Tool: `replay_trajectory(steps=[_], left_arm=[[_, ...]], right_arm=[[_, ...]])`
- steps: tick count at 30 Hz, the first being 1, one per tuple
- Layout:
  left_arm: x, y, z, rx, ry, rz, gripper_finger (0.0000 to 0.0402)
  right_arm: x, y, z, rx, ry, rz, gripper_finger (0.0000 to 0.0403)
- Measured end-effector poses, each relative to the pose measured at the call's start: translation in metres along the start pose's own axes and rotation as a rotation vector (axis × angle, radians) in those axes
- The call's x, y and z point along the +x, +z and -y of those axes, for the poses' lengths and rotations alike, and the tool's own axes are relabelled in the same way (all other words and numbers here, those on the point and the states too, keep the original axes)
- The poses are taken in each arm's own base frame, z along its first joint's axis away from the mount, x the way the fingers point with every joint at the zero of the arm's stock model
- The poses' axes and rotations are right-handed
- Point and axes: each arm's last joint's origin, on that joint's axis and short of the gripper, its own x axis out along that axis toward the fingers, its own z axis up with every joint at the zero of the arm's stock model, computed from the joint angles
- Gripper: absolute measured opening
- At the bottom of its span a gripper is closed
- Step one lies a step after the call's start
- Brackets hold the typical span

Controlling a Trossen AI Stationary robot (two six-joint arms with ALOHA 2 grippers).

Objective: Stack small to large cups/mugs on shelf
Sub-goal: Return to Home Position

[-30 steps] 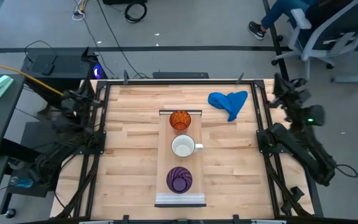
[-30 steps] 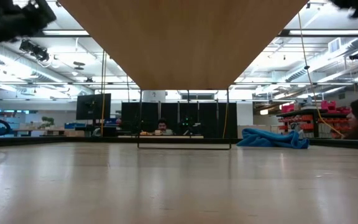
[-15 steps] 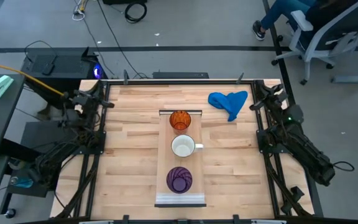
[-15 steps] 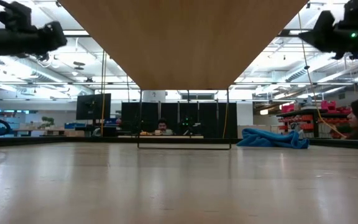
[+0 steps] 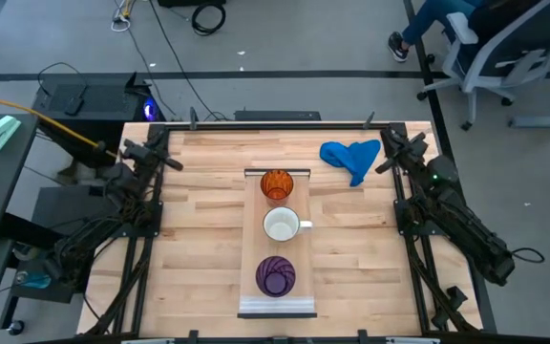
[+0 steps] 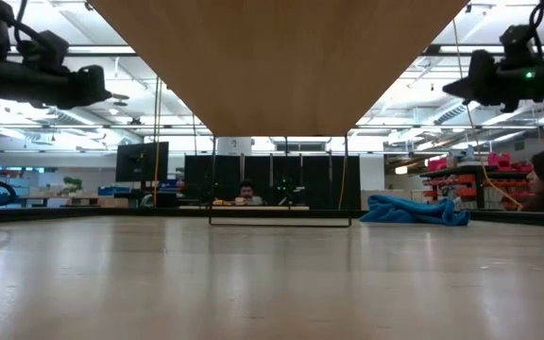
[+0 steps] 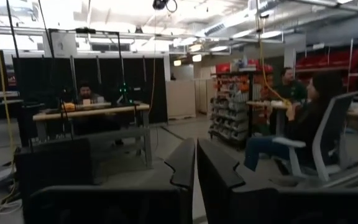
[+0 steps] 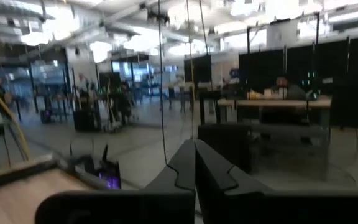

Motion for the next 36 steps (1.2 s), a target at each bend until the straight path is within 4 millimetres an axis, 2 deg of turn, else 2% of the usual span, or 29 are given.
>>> replay_trajectory(steps=[6,10,25,31,36], left_arm=[[0.000,-0.009,0.001,0.030,-0.010,-0.084,0.0035],[-0.001,-0.015,0.001,0.054,-0.018,-0.151,0.0035],[-0.001,-0.016,0.001,0.055,-0.018,-0.154,0.0028],[-0.001,-0.014,0.001,-0.097,-0.005,-0.138,0.0036],[-0.001,-0.014,0.001,-0.108,-0.005,-0.136,0.0030]], right_arm=[[-0.001,-0.014,0.001,-0.023,-0.016,-0.146,0.0006],[-0.002,-0.017,0.001,-0.031,-0.021,-0.179,0.0006],[-0.004,-0.027,0.002,0.000,-0.030,-0.283,0.0007],[-0.004,-0.027,0.002,0.076,-0.041,-0.282,0.0007],[-0.004,-0.027,0.002,0.142,-0.050,-0.281,0.0007]])
